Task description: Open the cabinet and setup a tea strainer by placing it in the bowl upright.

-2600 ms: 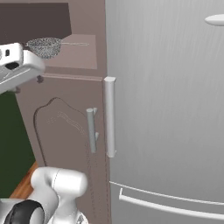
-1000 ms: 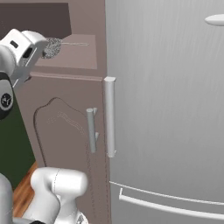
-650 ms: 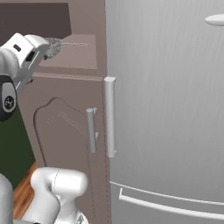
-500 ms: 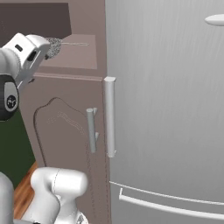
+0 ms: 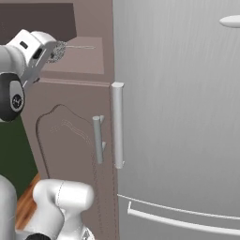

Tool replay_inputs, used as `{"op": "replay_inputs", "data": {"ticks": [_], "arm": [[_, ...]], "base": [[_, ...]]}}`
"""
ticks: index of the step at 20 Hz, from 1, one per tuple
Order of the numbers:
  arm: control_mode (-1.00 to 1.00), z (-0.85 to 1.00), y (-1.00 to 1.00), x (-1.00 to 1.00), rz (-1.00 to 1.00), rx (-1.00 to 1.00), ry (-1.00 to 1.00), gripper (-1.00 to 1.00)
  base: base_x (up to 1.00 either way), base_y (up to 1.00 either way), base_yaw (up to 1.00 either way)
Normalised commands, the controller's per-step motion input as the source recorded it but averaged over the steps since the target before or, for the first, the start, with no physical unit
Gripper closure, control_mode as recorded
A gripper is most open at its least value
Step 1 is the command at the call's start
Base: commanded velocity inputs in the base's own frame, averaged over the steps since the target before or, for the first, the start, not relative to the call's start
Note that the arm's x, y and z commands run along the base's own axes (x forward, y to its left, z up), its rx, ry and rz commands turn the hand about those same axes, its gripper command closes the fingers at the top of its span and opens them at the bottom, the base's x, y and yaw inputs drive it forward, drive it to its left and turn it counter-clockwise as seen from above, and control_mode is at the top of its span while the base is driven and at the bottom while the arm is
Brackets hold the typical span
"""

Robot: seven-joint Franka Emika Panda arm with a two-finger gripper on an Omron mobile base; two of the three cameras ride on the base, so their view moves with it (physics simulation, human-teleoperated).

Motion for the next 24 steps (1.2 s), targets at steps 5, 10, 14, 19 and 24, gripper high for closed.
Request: {"op": "replay_inputs", "data": {"ticks": [5,10,14,19,24], "arm": [[-1.0,0.03,0.0,0.22,0.0,0.0,0.03,-1.0],[-1.0,0.0,0.0,0.43,0.0,0.0,0.09,-1.0],[-1.0,0.0,0.0,0.48,0.0,0.0,0.01,-1.0],[-1.0,0.0,0.0,0.44,0.0,0.0,0.0,-1.0],[-1.0,-0.03,0.0,0.42,0.0,0.0,0.0,-1.0]], "base": [[0.0,0.0,0.0],[0.0,0.0,0.0],[0.0,0.0,0.0],[0.0,0.0,0.0],[0.0,0.0,0.0]]}}
